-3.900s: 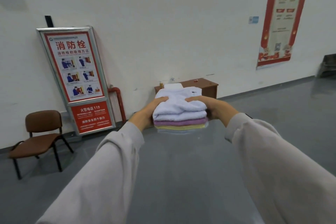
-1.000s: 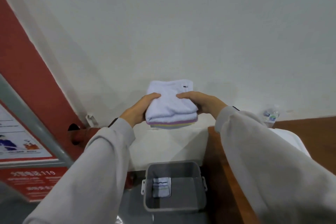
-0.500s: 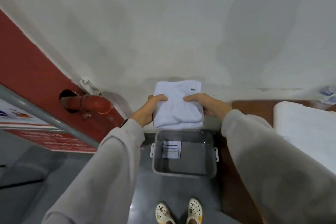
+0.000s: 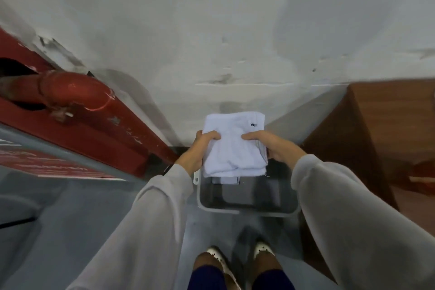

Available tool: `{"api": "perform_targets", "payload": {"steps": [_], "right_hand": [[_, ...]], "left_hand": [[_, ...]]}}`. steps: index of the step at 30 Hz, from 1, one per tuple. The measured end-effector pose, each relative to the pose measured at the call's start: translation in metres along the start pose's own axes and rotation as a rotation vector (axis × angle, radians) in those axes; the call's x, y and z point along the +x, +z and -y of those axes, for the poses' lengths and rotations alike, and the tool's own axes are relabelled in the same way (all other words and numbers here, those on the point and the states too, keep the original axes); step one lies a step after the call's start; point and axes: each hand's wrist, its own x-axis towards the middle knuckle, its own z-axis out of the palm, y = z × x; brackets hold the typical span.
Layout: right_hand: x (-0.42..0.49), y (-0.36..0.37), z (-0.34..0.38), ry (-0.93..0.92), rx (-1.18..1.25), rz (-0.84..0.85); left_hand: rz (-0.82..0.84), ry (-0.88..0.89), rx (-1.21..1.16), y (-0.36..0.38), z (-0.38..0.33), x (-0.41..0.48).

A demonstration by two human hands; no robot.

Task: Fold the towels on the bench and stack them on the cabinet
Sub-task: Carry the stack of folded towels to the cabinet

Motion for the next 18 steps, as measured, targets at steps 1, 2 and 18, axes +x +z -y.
{"api": "perform_targets", "payload": {"steps": [1,2,18], "right_hand": [[0.019,0.0,-0.019,0.0,0.005,0.008],[0.038,0.0,-0.038,-0.004,0.008,0.01],[0.34,-0.002,-0.307,0.004,-0.018,0.019]], "left_hand": [[0.003,0.0,-0.002,-0.003,0.017,0.018],[0.005,0.001,-0.009,-0.004,0.034,0.033],[-0.066,0.004,0.153,-0.039,0.308,0.319]]}}
